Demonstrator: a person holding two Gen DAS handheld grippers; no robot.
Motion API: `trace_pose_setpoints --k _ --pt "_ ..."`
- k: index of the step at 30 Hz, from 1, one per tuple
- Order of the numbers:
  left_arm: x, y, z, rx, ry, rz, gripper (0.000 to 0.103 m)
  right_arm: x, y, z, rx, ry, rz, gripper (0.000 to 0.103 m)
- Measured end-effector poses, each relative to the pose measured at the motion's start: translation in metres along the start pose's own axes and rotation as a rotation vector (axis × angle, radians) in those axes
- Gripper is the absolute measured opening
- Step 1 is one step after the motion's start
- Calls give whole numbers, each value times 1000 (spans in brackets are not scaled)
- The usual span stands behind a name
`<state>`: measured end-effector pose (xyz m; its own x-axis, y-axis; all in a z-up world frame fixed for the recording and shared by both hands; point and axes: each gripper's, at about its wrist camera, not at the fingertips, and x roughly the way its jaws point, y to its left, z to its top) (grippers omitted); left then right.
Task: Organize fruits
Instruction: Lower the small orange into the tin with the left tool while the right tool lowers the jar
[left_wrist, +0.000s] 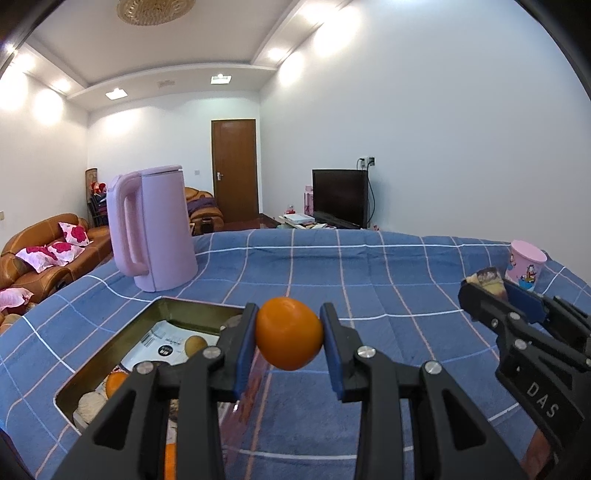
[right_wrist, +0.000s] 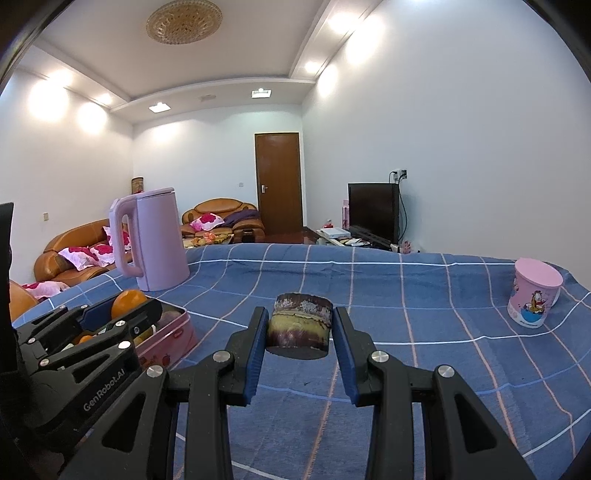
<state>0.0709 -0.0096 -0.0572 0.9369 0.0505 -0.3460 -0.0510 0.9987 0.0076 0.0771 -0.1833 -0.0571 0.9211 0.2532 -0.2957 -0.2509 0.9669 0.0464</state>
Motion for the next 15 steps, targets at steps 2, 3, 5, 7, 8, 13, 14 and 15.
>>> trace_pose_setpoints --k 2,3,5,7,8,13,14,15 --pt "-3 5 0 -6 4 0 35 1 4 0 0 9 10 37" --pt "-3 7 0 -9 6 -1 35 2 7 0 0 15 19 37" --pt "-5 15 1 -14 5 6 36 5 12 1 -3 22 31 37" --pt "-7 22 2 -18 5 14 36 7 18 3 -6 28 46 37" --pt "-7 26 2 -22 7 18 36 8 21 5 -5 30 55 37" --pt "-8 50 5 -53 17 51 35 15 41 10 -16 40 103 37" --pt "-9 54 5 -57 16 58 36 16 46 11 -21 41 112 37" --pt "-9 58 5 -59 17 66 36 17 50 12 -27 41 121 37"
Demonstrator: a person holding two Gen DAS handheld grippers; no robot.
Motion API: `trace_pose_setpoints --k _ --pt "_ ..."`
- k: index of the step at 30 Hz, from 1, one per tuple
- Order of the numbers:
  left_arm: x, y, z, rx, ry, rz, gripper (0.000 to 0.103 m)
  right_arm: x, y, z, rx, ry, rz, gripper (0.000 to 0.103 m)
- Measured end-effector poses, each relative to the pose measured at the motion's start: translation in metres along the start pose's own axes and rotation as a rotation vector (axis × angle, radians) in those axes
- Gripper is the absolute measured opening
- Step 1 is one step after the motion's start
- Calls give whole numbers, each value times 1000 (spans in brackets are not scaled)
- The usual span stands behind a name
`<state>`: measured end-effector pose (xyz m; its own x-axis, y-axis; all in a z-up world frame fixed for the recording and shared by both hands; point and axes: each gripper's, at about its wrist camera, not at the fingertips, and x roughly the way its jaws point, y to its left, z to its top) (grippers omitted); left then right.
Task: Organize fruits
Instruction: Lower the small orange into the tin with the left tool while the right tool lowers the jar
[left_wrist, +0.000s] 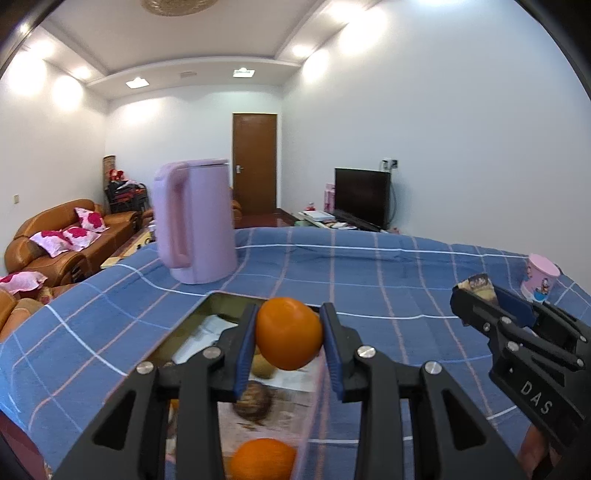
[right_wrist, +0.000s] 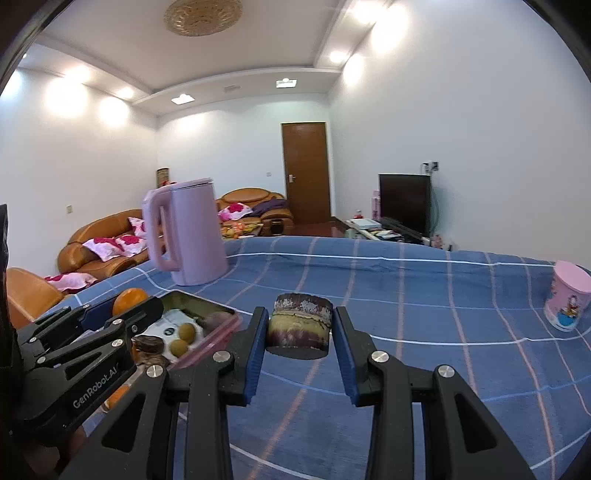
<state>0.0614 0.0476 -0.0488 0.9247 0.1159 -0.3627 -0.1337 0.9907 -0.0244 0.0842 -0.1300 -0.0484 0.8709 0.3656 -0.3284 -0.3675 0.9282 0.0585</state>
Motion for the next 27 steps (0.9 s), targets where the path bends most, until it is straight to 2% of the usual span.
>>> trace_pose_setpoints --k 12,27 --pt "4 47 -4 -32 21 99 35 21 46 9 -49 6 87 37" --pt "11 69 -16 -39 82 137 35 37 79 8 -86 34 147 37"
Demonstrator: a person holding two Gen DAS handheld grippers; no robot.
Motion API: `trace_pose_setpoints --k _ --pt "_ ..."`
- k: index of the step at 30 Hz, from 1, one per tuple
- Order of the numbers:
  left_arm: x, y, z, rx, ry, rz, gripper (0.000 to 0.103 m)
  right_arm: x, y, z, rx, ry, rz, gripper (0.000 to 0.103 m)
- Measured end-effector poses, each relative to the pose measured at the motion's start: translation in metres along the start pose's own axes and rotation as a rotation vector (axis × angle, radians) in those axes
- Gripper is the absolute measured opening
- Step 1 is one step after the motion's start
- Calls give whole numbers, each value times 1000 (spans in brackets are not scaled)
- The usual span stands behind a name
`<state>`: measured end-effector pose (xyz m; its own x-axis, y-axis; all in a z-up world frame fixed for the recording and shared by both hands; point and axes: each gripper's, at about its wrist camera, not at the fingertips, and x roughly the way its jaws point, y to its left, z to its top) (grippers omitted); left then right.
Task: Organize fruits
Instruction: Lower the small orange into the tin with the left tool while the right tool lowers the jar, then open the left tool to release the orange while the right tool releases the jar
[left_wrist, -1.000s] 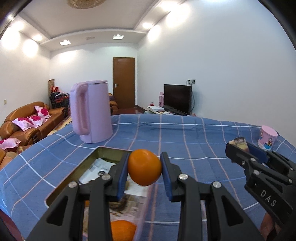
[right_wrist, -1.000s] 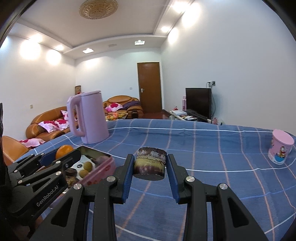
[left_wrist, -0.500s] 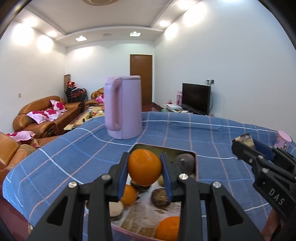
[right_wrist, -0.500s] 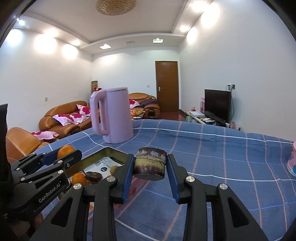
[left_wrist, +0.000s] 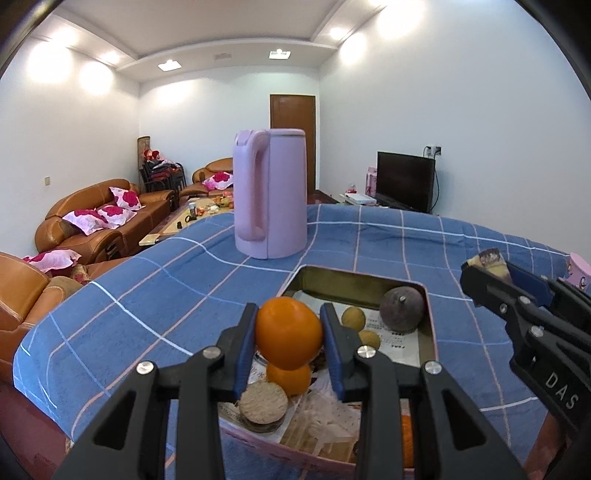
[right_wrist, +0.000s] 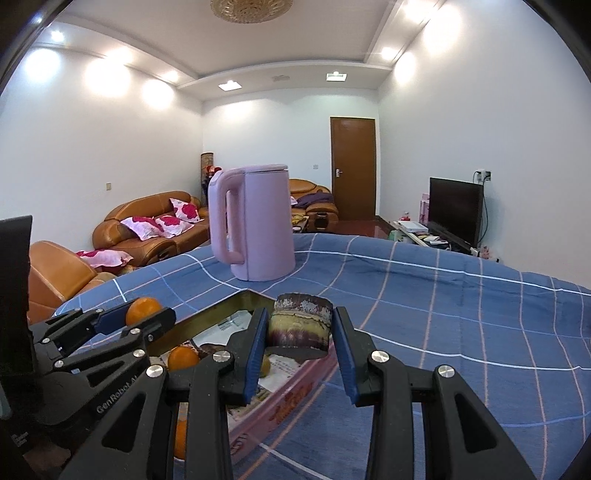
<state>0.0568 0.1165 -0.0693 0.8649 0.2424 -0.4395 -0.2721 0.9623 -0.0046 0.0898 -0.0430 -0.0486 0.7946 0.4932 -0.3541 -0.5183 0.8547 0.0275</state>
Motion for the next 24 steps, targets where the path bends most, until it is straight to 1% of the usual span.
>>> trace_pose_setpoints --k 11,19,24 --pt "9 8 -3 -1 46 6 35 23 15 -3 -12 48 28 37" --pt "12 8 -7 7 62 -1 35 35 14 -8 -7 83 32 37" --pt "14 6 -9 20 80 -2 36 44 16 -10 -15 126 43 37"
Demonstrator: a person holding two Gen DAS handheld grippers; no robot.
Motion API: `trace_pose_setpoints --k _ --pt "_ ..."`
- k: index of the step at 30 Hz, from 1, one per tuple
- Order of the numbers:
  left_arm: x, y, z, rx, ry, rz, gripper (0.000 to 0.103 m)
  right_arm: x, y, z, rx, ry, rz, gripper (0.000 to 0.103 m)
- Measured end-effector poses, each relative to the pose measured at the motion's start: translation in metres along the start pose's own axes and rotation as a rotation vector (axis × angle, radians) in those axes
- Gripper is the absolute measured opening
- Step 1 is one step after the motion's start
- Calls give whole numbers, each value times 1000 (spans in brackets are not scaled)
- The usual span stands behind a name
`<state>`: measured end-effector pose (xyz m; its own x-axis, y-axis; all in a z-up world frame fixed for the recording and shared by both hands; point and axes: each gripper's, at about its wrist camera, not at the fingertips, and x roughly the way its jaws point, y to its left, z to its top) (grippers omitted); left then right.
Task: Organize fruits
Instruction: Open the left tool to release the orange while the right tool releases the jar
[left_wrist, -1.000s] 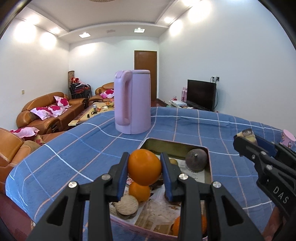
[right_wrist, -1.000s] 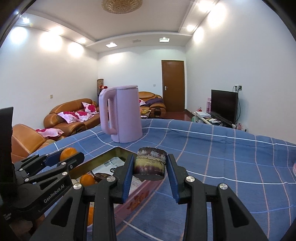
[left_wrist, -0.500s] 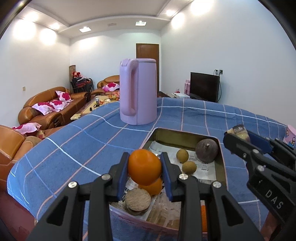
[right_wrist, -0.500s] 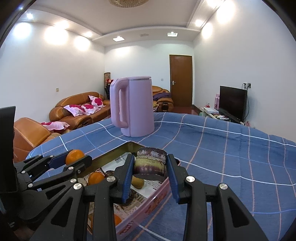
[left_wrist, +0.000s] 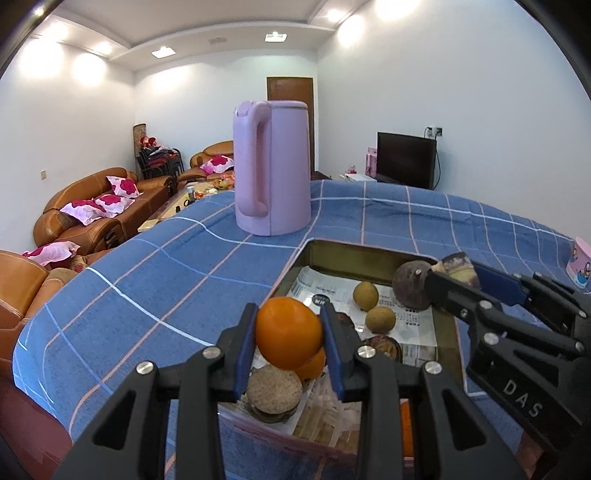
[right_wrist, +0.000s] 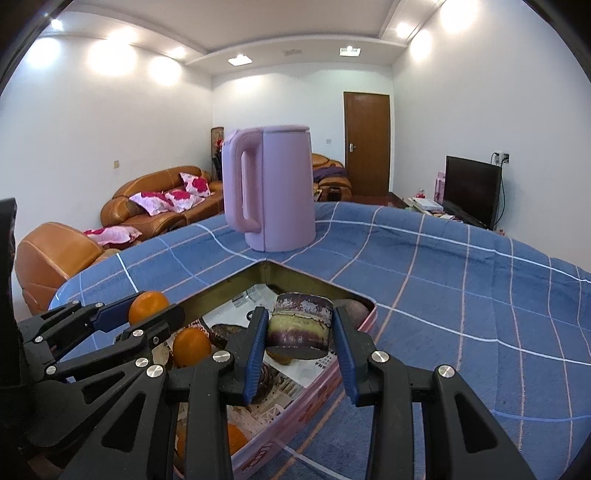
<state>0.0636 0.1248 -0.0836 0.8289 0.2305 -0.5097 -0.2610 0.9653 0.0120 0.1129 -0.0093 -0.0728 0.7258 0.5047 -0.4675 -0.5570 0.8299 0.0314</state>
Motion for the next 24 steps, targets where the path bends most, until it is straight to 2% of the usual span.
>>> trace_pose_setpoints --k 7,10,20,24 --pt "7 -4 -4 18 33 6 38 14 2 -2 -10 84 22 38" --pt "7 -5 -5 26 34 12 41 17 3 -3 -12 101 17 43" --pt "-2 3 -2 -11 8 9 73 7 -4 -5 23 79 -19 45" --pt "-11 1 1 -11 -20 -2 79 -5 -10 -5 47 56 -47 51"
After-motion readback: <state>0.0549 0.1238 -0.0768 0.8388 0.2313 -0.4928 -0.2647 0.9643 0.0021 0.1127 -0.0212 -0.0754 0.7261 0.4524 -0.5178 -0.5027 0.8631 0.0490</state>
